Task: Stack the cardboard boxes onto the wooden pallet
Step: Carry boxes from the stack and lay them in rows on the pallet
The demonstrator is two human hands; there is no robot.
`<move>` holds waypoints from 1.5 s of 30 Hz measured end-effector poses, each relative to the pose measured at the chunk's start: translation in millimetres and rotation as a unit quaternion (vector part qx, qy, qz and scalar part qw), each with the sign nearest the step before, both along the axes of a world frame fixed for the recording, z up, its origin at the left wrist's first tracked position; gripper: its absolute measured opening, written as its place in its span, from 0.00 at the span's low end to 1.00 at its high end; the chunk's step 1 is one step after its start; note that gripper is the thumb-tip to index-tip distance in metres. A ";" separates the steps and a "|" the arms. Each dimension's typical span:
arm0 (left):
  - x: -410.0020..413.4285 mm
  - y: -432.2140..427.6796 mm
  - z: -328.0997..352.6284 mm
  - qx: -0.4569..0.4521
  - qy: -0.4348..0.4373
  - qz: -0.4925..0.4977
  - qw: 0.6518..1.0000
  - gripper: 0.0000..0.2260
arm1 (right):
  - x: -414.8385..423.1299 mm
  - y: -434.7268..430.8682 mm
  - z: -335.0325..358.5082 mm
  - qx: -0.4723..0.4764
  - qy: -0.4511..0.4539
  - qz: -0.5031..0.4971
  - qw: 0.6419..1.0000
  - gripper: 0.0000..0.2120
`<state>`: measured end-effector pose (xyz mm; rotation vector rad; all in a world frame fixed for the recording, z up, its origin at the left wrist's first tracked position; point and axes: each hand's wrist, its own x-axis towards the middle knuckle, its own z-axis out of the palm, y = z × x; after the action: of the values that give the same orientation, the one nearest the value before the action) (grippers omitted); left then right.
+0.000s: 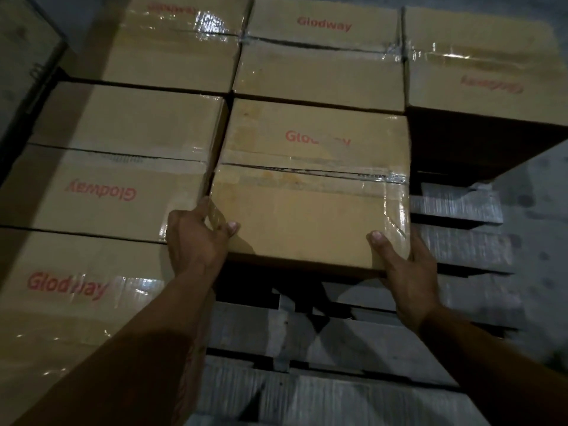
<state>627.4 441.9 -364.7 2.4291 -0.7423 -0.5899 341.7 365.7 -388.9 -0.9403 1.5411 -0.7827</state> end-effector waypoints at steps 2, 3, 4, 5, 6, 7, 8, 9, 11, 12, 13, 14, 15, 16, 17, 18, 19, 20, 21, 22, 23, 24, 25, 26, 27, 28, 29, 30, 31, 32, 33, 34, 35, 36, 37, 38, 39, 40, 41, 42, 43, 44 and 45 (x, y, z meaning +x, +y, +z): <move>-10.0 0.7 -1.3 0.011 -0.037 0.015 0.999 0.27 | -0.2 -0.9 -2.5 -0.009 0.018 0.010 1.000 0.20; -15.7 1.6 0.6 0.029 -0.068 0.019 0.997 0.25 | 0.0 -0.5 -1.8 -0.013 0.028 0.018 0.999 0.20; -20.8 1.8 4.1 0.051 -0.100 0.021 0.993 0.22 | -0.7 0.0 -1.8 -0.020 0.035 0.027 0.999 0.20; -25.3 1.4 7.3 0.067 -0.121 0.024 0.990 0.21 | -2.1 0.1 -1.2 -0.027 0.044 0.034 0.998 0.21; -28.9 0.2 10.4 0.075 -0.131 0.025 0.988 0.20 | -3.6 -0.5 0.2 -0.029 0.054 0.041 0.997 0.21; -29.8 -1.1 12.0 0.076 -0.138 0.021 0.987 0.22 | -4.1 -2.0 0.9 -0.024 0.064 0.047 0.997 0.23; -30.8 -2.5 14.2 0.074 -0.141 0.014 0.987 0.24 | -4.3 -3.8 1.8 -0.018 0.079 0.054 0.995 0.25; -32.5 -3.7 17.0 0.069 -0.139 0.007 0.988 0.26 | -4.1 -5.4 4.2 -0.013 0.098 0.060 0.993 0.28; -38.6 -3.3 22.5 0.050 -0.124 -0.019 0.991 0.27 | -4.3 -8.1 10.9 -0.002 0.152 0.062 0.986 0.38; -42.2 -1.2 24.8 0.036 -0.111 -0.036 0.993 0.27 | -3.8 -9.3 15.0 0.002 0.180 0.064 0.982 0.43; -47.0 2.5 28.0 0.020 -0.101 -0.060 0.993 0.26 | -5.3 -7.7 20.9 0.001 0.203 0.065 0.977 0.45; -53.5 7.3 32.4 0.007 -0.097 -0.090 0.991 0.26 | -9.6 -3.1 26.5 -0.007 0.218 0.066 0.974 0.45; -60.9 12.5 37.8 -0.003 -0.095 -0.120 0.988 0.26 | -15.5 3.9 32.8 -0.015 0.230 0.067 0.971 0.45; -68.9 18.1 44.1 -0.009 -0.093 -0.148 0.985 0.25 | -23.4 12.9 39.3 -0.021 0.240 0.068 0.968 0.43; -76.4 22.5 50.2 -0.014 -0.089 -0.169 0.982 0.25 | -31.9 21.7 44.7 -0.029 0.250 0.065 0.966 0.42; -85.7 26.8 58.6 -0.020 -0.085 -0.189 0.978 0.26 | -43.7 32.7 52.7 -0.038 0.259 0.057 0.963 0.40; -94.8 30.1 67.0 -0.028 -0.086 -0.210 0.973 0.26 | -55.9 43.2 61.7 -0.044 0.268 0.047 0.961 0.39; -105.4 33.0 77.2 -0.036 -0.090 -0.234 0.967 0.27 | -70.6 54.1 72.1 -0.049 0.277 0.032 0.959 0.38; -115.7 35.5 86.8 -0.042 -0.097 -0.256 0.961 0.27 | -85.6 64.6 83.3 -0.054 0.286 0.016 0.956 0.37; -124.8 37.4 95.7 -0.046 -0.104 -0.277 0.954 0.28 | -99.8 73.2 93.4 -0.060 0.296 0.000 0.953 0.37; -137.6 40.5 107.4 -0.051 -0.111 -0.301 0.946 0.28 | -118.2 85.3 106.4 -0.068 0.304 -0.021 0.950 0.36; -151.5 43.7 118.8 -0.056 -0.116 -0.326 0.936 0.28 | -137.2 97.6 118.1 -0.072 0.310 -0.042 0.947 0.36; -168.6 46.3 130.0 -0.061 -0.117 -0.351 0.927 0.28 | -158.5 111.0 129.6 -0.073 0.313 -0.064 0.945 0.35; -187.1 49.1 141.1 -0.065 -0.112 -0.373 0.919 0.28 | -180.8 124.4 139.4 -0.072 0.314 -0.084 0.943 0.34; -203.8 51.9 149.7 -0.065 -0.105 -0.392 0.912 0.28 | -199.8 135.9 147.6 -0.073 0.312 -0.102 0.942 0.34; -224.9 55.0 158.3 -0.068 -0.103 -0.413 0.902 0.28 | -222.8 149.3 156.9 -0.076 0.306 -0.127 0.940 0.33; -245.9 58.0 165.0 -0.072 -0.103 -0.433 0.893 0.28 | -244.6 161.5 165.1 -0.078 0.301 -0.153 0.938 0.32; -270.2 61.6 170.3 -0.077 -0.105 -0.450 0.884 0.28 | -269.1 174.6 171.6 -0.074 0.300 -0.179 0.934 0.32; -295.3 65.3 174.3 -0.083 -0.107 -0.462 0.877 0.28 | -293.6 187.6 178.3 -0.067 0.305 -0.202 0.928 0.32; -317.0 69.5 177.5 -0.088 -0.108 -0.472 0.870 0.28 | -314.9 198.5 181.4 -0.053 0.313 -0.222 0.922 0.32; -345.9 75.3 179.9 -0.094 -0.105 -0.487 0.862 0.28 | -341.3 213.9 185.0 -0.039 0.325 -0.244 0.913 0.33; -374.8 81.1 180.4 -0.099 -0.098 -0.505 0.852 0.28 | -367.6 229.5 188.4 -0.027 0.340 -0.262 0.903 0.33; -406.1 88.3 179.7 -0.098 -0.089 -0.525 0.841 0.28 | -396.4 246.9 189.5 -0.024 0.360 -0.277 0.890 0.34; -437.7 96.0 178.2 -0.096 -0.078 -0.543 0.831 0.28 | -424.6 264.7 191.3 -0.028 0.381 -0.286 0.879 0.34; -464.5 103.1 177.2 -0.095 -0.070 -0.558 0.821 0.28 | -447.3 279.3 193.6 -0.030 0.396 -0.294 0.870 0.33; -498.6 112.2 175.1 -0.095 -0.066 -0.577 0.808 0.29 | -476.1 298.3 196.0 -0.022 0.407 -0.307 0.860 0.33; -534.2 122.3 173.6 -0.095 -0.061 -0.597 0.794 0.29 | -504.9 317.4 199.2 -0.010 0.415 -0.324 0.850 0.32; -570.7 133.3 172.6 -0.095 -0.057 -0.616 0.780 0.30 | -533.7 337.1 201.9 0.001 0.418 -0.345 0.840 0.32; -601.3 142.4 172.0 -0.096 -0.049 -0.630 0.769 0.30 | -556.1 353.3 204.3 0.004 0.418 -0.364 0.832 0.32; -627.7 150.6 172.2 -0.099 -0.043 -0.642 0.759 0.30 | -575.8 367.0 203.8 0.000 0.417 -0.383 0.824 0.31; -665.5 163.4 170.4 -0.101 -0.035 -0.661 0.743 0.30 | -604.6 388.7 201.5 -0.002 0.416 -0.407 0.813 0.30; -701.1 175.7 166.6 -0.101 -0.027 -0.680 0.726 0.30 | -631.8 410.8 198.2 0.005 0.415 -0.424 0.804 0.29; -733.8 188.6 163.7 -0.095 -0.020 -0.696 0.712 0.30 | -655.8 433.2 193.7 0.018 0.410 -0.437 0.801 0.29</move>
<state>-106.3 630.5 -200.9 1.2515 -2.4792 -0.8640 -314.1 798.9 -195.3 -0.4886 2.8485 -1.0176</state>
